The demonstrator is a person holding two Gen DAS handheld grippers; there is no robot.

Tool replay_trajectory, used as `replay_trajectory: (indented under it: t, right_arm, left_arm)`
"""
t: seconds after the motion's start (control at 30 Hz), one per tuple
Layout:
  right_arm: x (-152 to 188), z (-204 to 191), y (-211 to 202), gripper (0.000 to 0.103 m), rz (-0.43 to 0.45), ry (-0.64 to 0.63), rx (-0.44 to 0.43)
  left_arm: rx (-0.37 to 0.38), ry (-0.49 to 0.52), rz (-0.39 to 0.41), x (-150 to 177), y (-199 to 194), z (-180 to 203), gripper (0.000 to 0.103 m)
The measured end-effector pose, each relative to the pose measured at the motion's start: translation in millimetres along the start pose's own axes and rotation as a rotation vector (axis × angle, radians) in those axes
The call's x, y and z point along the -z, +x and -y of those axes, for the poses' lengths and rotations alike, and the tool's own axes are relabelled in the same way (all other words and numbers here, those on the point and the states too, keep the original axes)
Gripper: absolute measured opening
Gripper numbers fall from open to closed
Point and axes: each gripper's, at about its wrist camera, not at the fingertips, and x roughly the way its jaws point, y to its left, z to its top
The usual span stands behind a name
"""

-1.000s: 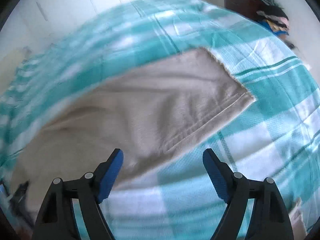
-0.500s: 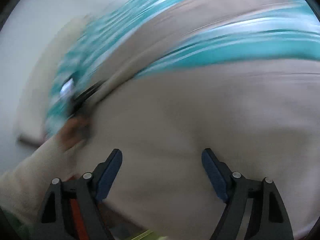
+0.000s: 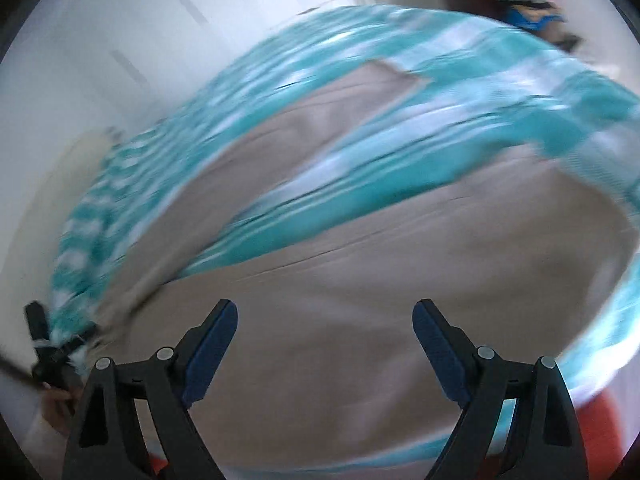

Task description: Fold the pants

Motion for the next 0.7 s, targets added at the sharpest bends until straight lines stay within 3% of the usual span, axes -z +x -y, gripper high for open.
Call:
replay_trajectory:
  t: [0.1, 0.2, 0.27, 0.4, 0.5, 0.7]
  right_arm:
    - [24, -42, 22, 0.089, -0.067, -0.086, -0.097]
    - [43, -66, 37, 0.089, -0.132, -0.182, -0.107]
    - [44, -55, 41, 0.089, -0.14, -0.17, -0.068]
    - [34, 13, 34, 0.089, -0.112, 0.032, 0.026]
    - [30, 59, 12, 0.089, -0.04, 0.159, 0.052]
    - [35, 70, -12, 0.089, 0.029, 0.187, 0.081]
  left_arm:
    - [-0.055, 0.0, -0.118, 32, 20, -3, 0.101]
    - [-0.138, -0.012, -0.095, 56, -7, -31, 0.101]
    - [-0.205, -0.05, -0.097, 67, -29, -58, 0.102]
    - [-0.338, -0.136, -0.081, 90, -77, -111, 0.101]
    - [-0.437, -0.237, -0.051, 97, -115, -140, 0.102]
    - [-0.42, -0.351, 0.101, 91, -168, -139, 0.102]
